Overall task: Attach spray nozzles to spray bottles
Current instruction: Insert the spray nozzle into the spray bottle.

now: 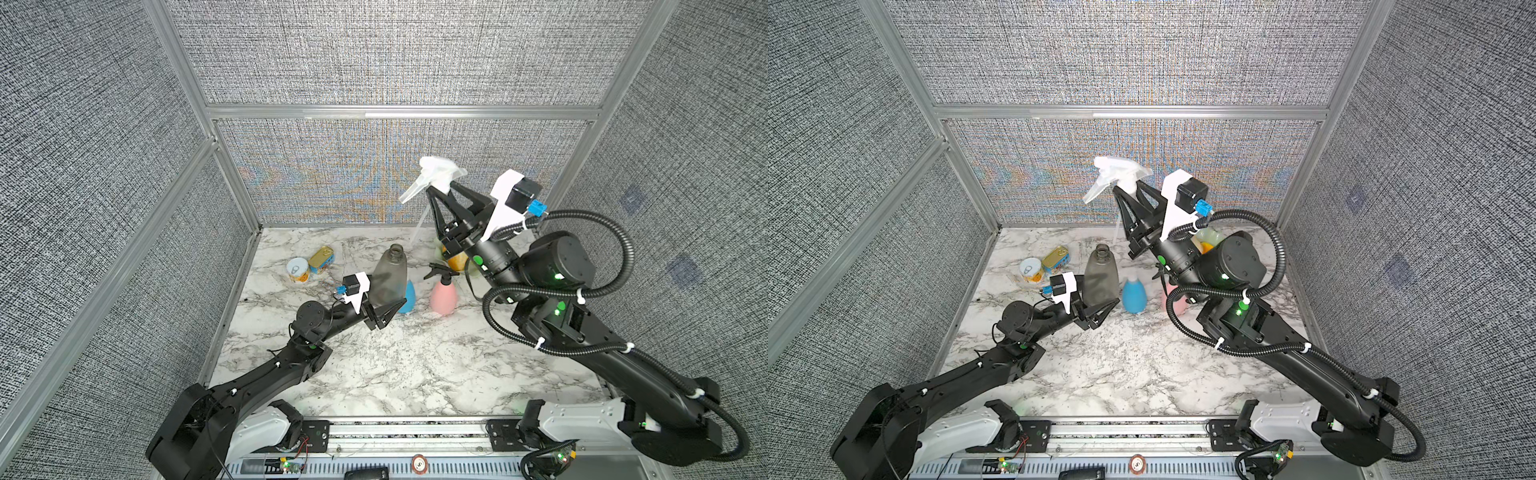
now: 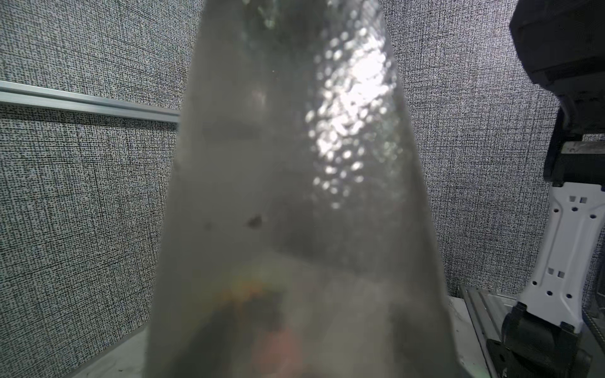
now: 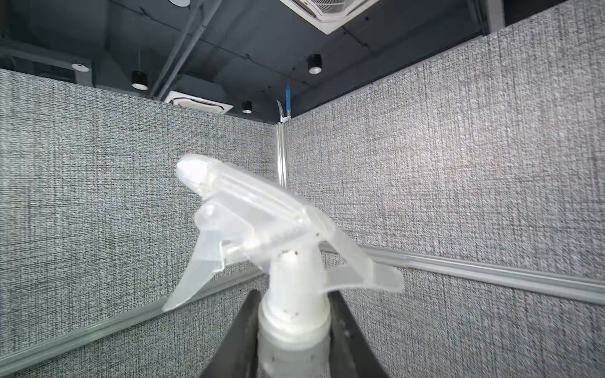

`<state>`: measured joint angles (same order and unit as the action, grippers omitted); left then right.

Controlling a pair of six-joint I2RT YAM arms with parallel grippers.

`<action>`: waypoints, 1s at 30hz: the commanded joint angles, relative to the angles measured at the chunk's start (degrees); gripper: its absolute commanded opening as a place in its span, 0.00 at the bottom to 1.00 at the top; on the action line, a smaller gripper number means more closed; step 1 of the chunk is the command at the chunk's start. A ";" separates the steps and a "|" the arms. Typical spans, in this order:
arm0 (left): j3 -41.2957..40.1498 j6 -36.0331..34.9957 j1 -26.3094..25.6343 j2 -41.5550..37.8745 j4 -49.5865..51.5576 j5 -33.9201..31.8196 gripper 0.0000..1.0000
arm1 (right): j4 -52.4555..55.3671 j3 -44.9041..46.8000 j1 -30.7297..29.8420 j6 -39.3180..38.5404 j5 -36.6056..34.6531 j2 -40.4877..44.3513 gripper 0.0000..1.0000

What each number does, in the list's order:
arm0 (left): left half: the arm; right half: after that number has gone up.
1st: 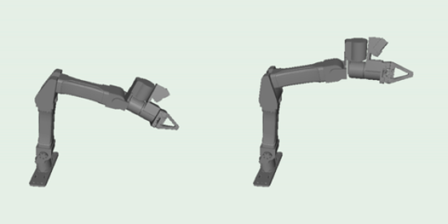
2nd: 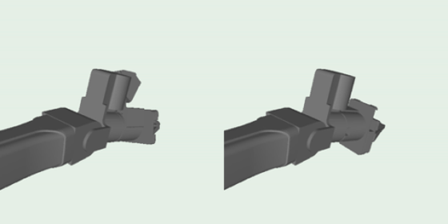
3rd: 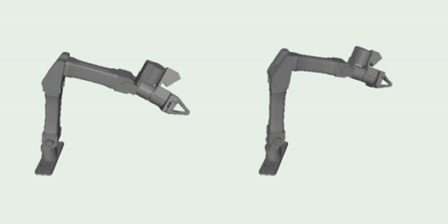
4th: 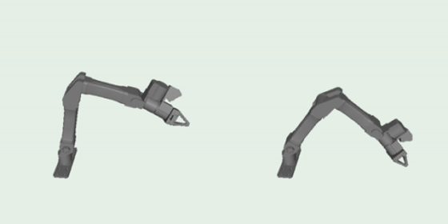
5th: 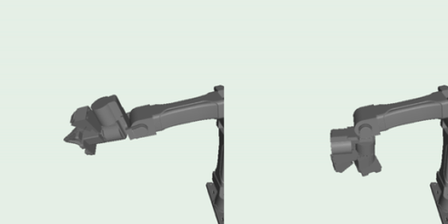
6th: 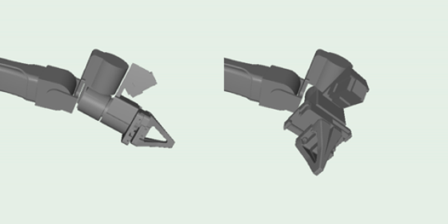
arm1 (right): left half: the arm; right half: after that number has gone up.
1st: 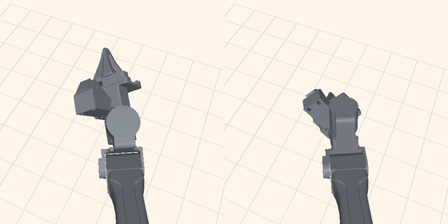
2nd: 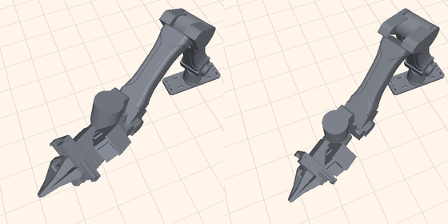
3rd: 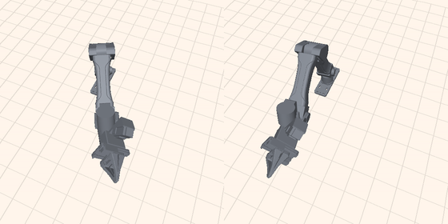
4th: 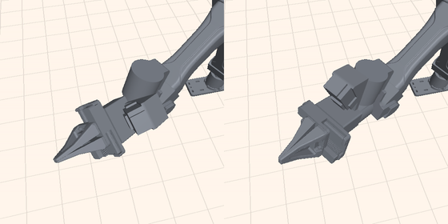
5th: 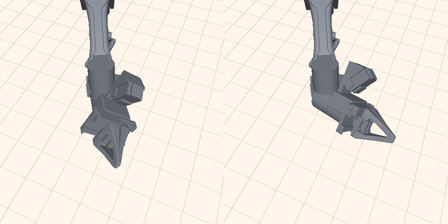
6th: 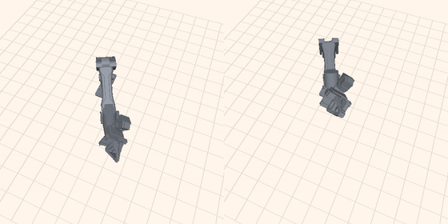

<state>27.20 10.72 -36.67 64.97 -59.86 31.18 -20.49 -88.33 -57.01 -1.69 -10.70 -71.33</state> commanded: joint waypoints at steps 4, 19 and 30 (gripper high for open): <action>0.17 -1.23 0.01 -0.77 -1.54 -0.33 0.72 | -0.21 -3.95 -0.40 -0.77 3.39 -3.40 0.28; 0.64 -0.02 0.01 -0.70 -1.03 -1.12 0.71 | -1.71 6.52 -0.47 4.81 2.02 -1.49 0.28; 0.31 0.18 0.01 -1.91 -1.05 -2.64 0.71 | -5.43 15.94 -0.47 9.56 3.82 -0.26 0.31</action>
<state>27.53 10.96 -36.67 63.57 -59.51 29.54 -22.90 -73.21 -57.39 5.89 -7.01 -71.94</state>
